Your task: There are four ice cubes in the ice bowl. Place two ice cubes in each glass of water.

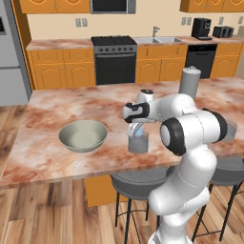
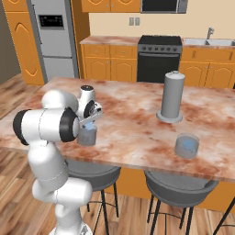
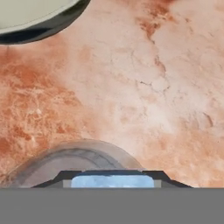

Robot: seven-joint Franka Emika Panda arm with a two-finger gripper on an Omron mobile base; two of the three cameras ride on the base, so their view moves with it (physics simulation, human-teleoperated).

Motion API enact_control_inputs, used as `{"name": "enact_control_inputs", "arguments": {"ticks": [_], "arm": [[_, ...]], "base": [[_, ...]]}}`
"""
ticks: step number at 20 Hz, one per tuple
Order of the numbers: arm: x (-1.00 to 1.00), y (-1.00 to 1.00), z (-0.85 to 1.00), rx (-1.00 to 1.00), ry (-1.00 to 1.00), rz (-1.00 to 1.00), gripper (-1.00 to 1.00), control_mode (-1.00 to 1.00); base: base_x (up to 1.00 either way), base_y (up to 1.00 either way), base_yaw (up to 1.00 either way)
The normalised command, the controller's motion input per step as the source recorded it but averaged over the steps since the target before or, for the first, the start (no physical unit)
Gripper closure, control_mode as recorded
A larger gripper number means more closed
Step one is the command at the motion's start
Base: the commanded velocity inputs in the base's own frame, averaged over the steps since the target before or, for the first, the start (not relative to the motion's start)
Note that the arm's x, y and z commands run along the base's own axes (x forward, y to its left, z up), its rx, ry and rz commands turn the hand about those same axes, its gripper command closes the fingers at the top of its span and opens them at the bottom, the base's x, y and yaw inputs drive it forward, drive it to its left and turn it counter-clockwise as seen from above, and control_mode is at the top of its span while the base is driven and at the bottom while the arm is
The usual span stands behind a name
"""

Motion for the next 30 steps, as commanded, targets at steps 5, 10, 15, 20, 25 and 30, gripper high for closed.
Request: {"name": "enact_control_inputs", "arguments": {"ticks": [5, 10, 15, 20, 25, 30], "arm": [[-0.44, 0.00, -0.23, -0.01, 0.00, 0.05, -1.00, -1.00], [-0.36, 0.00, -0.20, 0.00, 0.00, 0.05, -1.00, -1.00], [-0.23, 0.00, -0.01, 0.00, -0.01, 0.05, -1.00, -1.00], [-0.22, 0.00, 0.00, 0.00, -0.04, 0.07, -1.00, -1.00], [-0.28, 0.00, 0.10, 0.00, -0.10, 0.06, -1.00, -1.00], [-0.33, -0.09, 0.80, 0.08, -0.32, 0.06, -1.00, -1.00]], "base": [[0.00, 0.00, 0.00], [0.00, 0.00, 0.00], [0.00, 0.00, 0.00], [0.00, 0.00, 0.00], [0.00, 0.00, 0.00], [0.00, 0.00, 0.00]]}}
